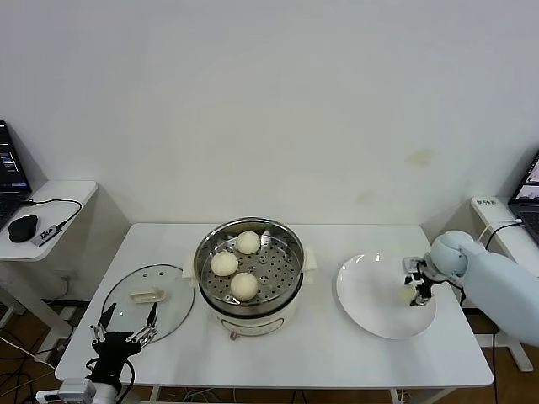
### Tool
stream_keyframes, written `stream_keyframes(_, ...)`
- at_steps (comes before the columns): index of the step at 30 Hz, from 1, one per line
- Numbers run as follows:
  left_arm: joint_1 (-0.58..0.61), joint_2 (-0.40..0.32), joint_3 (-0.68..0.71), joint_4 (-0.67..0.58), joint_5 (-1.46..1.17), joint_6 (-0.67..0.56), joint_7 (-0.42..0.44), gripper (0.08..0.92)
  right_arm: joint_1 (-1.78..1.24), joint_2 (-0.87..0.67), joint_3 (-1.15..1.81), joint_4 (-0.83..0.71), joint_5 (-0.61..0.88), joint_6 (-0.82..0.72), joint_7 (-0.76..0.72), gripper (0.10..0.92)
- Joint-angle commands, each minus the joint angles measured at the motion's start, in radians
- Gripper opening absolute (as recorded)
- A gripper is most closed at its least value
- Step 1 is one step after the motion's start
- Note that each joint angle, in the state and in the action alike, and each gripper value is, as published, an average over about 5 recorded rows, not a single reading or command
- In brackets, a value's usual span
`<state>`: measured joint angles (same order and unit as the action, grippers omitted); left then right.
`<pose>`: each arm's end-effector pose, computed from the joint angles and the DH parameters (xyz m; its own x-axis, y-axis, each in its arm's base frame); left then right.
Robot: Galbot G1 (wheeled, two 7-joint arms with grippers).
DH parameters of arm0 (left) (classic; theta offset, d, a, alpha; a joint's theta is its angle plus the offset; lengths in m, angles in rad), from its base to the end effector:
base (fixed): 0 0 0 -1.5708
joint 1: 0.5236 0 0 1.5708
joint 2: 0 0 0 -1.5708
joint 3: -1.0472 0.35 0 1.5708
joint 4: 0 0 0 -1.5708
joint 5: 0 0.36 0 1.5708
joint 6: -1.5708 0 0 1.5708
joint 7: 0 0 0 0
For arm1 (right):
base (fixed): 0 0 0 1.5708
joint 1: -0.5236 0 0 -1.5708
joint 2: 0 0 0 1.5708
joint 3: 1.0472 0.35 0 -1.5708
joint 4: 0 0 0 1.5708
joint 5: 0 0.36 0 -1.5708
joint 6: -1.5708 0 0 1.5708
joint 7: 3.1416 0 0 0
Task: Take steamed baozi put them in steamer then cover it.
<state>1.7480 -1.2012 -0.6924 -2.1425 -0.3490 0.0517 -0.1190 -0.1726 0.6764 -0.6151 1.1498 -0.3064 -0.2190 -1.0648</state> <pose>0.1466 0.1035 -0.2890 -0.9863 -0.0578 0.1548 -0.0486 0.9969 0.0624 0.5055 -0.2009 -0.2432 -0.2161 0.0389 0.9756 -0.9763 -0.0017 -0.2162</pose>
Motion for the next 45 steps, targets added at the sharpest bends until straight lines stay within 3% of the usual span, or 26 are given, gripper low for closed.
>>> stream_keyframes(1,0.003,0.0,-0.001,-0.005,0.0,0.001,-0.001,0.823,0.042,-0.008,-0.024,0.019,0.016,-0.004,-0.022,0.584)
stream_keyframes(8,0.007,0.003,-0.006,-0.011,-0.003,0.001,0.0,0.823,0.169,-0.052,-0.121,0.097,0.091,-0.032,-0.038,0.561)
stream_keyframes(18,-0.008,0.007,-0.002,-0.016,-0.013,0.007,0.0,0.823,0.587,-0.063,-0.415,0.276,0.297,-0.104,-0.045,0.551)
stream_keyframes(24,-0.017,0.01,0.002,-0.018,-0.016,0.007,-0.001,0.823,0.802,0.04,-0.559,0.325,0.48,-0.193,-0.003,0.553)
stream_keyframes(33,-0.034,0.007,0.01,-0.02,-0.015,0.016,-0.002,0.823,0.863,0.234,-0.654,0.372,0.711,-0.352,0.104,0.564)
stream_keyframes(45,-0.033,-0.005,-0.002,-0.018,-0.008,0.02,-0.002,0.823,0.748,0.493,-0.617,0.259,0.87,-0.469,0.236,0.568)
